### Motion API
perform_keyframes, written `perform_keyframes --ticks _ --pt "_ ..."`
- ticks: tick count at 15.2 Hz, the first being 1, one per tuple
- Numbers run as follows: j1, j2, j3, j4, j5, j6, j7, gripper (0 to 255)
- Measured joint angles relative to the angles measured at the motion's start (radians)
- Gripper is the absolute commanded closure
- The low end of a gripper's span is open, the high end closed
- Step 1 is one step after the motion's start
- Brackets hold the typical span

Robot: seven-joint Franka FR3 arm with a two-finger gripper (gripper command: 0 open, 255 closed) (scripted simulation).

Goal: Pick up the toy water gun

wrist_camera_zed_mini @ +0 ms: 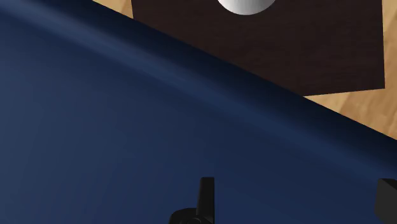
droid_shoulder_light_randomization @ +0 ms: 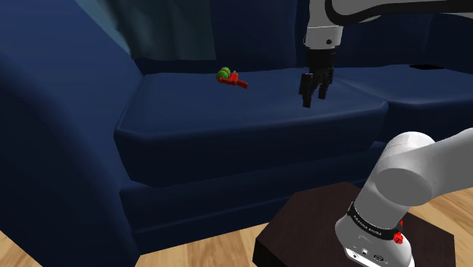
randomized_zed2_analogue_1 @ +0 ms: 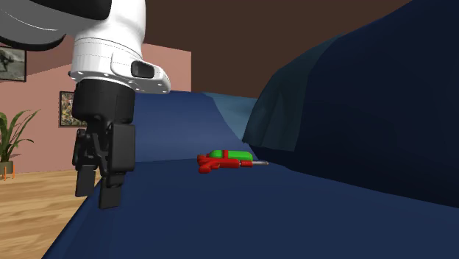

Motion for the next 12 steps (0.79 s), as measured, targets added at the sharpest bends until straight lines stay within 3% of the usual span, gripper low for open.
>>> perform_keyframes --ticks 2,6,12 --pt "0.001 0.016 -0.001 0.011 0.002 0.006 -0.001 0" --pt "0.012 0.161 0.0 0.115 0.025 0.05 0.003 0" --pt "0.021 0.404 -0.017 0.335 0.053 0.078 -0.02 0"
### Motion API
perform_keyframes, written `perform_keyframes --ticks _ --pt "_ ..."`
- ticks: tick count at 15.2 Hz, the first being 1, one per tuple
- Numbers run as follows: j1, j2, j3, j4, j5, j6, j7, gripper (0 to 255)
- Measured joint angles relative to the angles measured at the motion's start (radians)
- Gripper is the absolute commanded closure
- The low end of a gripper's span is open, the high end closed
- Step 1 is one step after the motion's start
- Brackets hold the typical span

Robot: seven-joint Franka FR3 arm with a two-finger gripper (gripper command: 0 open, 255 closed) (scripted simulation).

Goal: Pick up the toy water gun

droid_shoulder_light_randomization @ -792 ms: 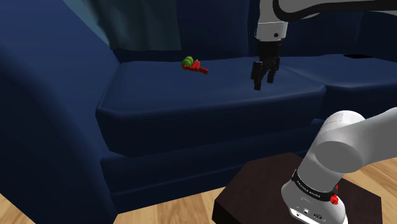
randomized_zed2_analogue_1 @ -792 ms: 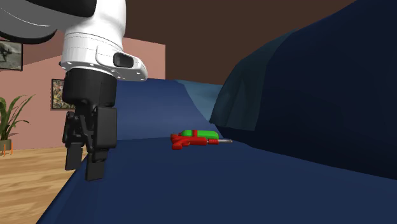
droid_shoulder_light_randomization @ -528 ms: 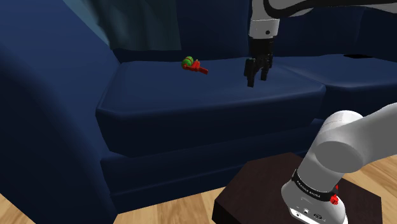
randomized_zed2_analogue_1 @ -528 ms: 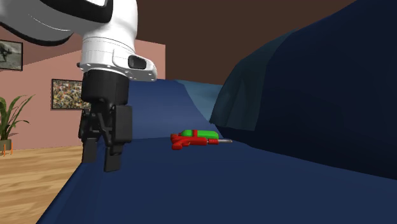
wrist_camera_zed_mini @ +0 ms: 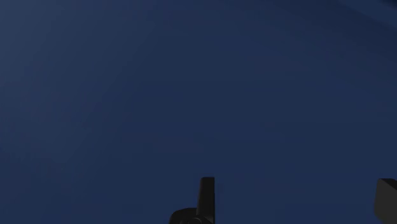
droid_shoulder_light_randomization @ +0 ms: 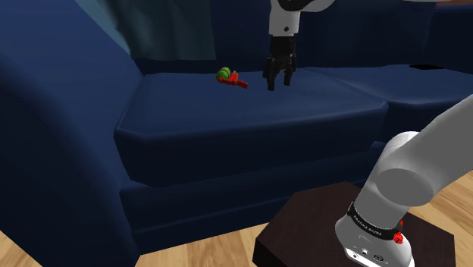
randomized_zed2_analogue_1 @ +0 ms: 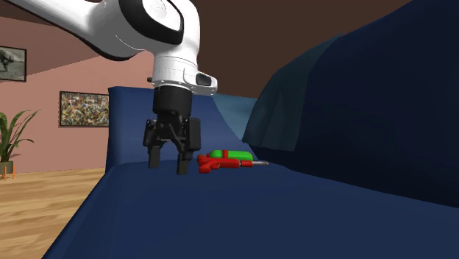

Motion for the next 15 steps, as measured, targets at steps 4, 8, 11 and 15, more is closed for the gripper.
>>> perform_keyframes --ticks 4,8,11,15 --pt "0.011 0.163 0.002 0.178 0.029 -0.012 0.001 0" --pt "0.011 0.322 -0.006 0.368 0.054 -0.039 -0.016 0" --pt "0.013 0.412 -0.006 0.478 0.07 -0.059 -0.019 0" --pt "0.013 0.413 -0.005 0.431 0.072 -0.01 -0.021 0"
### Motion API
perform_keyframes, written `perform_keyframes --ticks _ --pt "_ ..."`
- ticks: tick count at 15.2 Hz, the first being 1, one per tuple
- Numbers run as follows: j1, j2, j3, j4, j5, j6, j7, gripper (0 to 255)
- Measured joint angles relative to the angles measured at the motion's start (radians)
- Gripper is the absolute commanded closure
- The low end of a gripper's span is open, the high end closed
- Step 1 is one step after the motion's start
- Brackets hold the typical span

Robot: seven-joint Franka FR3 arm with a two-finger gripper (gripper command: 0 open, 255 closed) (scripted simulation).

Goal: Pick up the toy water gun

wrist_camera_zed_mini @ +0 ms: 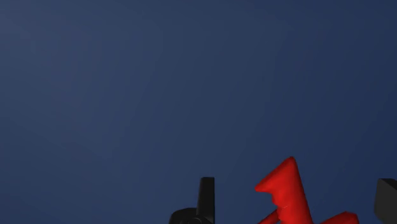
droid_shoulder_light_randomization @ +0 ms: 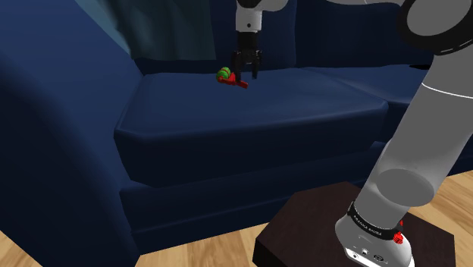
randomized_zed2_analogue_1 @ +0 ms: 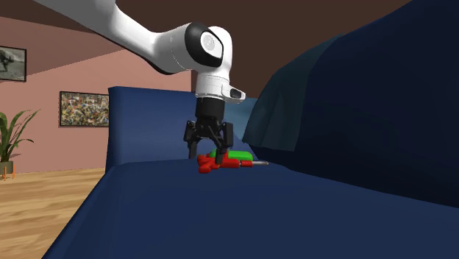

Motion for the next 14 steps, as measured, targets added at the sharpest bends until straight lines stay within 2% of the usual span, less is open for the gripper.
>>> perform_keyframes --ticks 3,4,14 --pt "-0.001 -0.005 -0.001 -0.041 0.0 0.036 -0.004 0" --pt "0.0 -0.006 0.0 -0.05 0.0 0.043 -0.003 255" --pt "0.0 -0.009 0.0 -0.057 0.0 0.05 -0.002 255"
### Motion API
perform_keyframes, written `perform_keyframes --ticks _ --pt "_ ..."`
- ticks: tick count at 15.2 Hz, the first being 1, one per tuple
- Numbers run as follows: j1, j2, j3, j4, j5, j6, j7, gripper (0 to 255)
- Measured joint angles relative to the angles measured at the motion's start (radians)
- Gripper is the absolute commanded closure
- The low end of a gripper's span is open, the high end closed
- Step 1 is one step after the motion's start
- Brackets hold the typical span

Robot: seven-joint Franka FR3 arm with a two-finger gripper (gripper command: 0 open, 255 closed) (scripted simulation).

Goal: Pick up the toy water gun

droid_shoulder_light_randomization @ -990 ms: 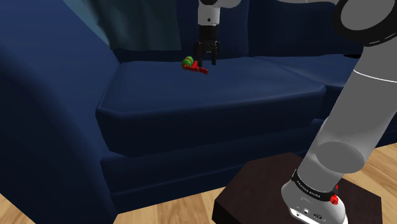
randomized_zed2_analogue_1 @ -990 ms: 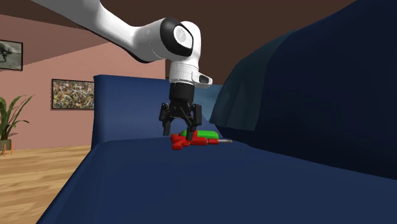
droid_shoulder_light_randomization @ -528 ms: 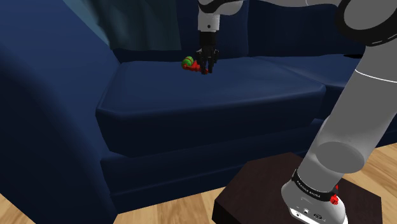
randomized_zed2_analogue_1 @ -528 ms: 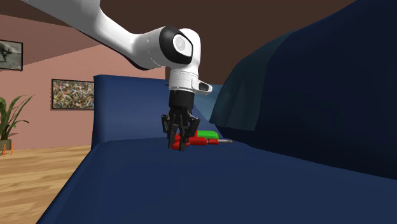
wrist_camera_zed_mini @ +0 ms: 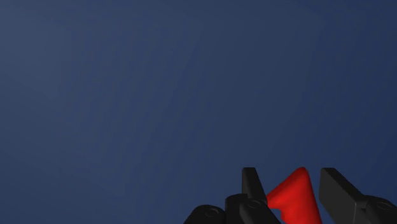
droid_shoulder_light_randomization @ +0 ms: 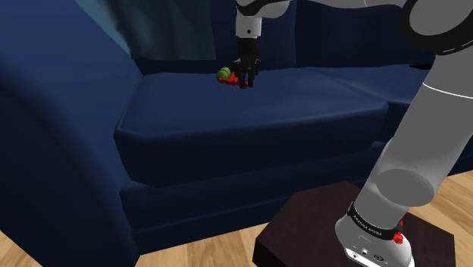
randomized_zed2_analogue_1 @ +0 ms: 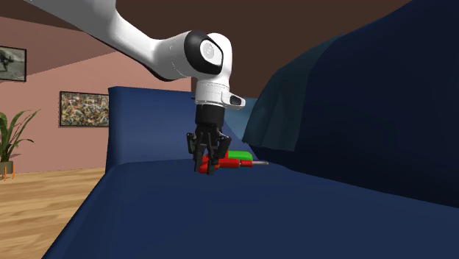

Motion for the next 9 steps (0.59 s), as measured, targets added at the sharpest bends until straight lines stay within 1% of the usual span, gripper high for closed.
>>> perform_keyframes --ticks 4,9 --pt "0.0 0.008 0.0 0.046 0.0 -0.04 0.001 255" --pt "0.0 0.024 0.0 0.132 0.001 -0.11 0.006 255"
